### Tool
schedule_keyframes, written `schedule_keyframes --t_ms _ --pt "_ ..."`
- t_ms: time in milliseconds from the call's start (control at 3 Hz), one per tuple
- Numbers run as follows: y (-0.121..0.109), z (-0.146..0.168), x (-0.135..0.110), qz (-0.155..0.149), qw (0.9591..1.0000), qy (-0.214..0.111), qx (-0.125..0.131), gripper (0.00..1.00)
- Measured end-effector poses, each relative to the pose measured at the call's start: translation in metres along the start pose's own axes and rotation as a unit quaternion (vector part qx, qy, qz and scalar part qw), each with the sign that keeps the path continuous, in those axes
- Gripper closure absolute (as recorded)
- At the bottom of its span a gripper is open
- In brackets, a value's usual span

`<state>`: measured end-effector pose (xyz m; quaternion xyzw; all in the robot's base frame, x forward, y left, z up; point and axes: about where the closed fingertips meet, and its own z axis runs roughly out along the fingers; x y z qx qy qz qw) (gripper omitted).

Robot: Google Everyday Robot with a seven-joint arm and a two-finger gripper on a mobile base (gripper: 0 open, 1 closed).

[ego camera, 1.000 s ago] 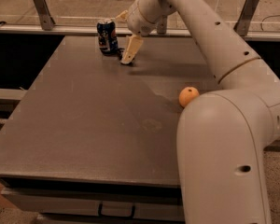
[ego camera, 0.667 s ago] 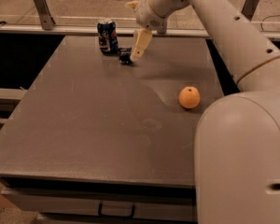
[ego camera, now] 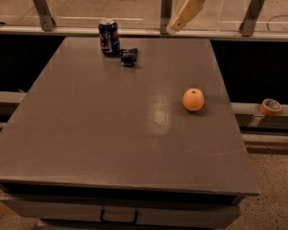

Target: Move rxbar blueberry near pepsi can

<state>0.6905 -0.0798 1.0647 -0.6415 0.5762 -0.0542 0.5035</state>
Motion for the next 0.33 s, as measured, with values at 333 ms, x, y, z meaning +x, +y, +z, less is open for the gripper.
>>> schedule_keyframes --t_ms 333 --pt "-0.0130 -0.0457 0.0231 0.011 0.9989 0.020 0.040 0.00"
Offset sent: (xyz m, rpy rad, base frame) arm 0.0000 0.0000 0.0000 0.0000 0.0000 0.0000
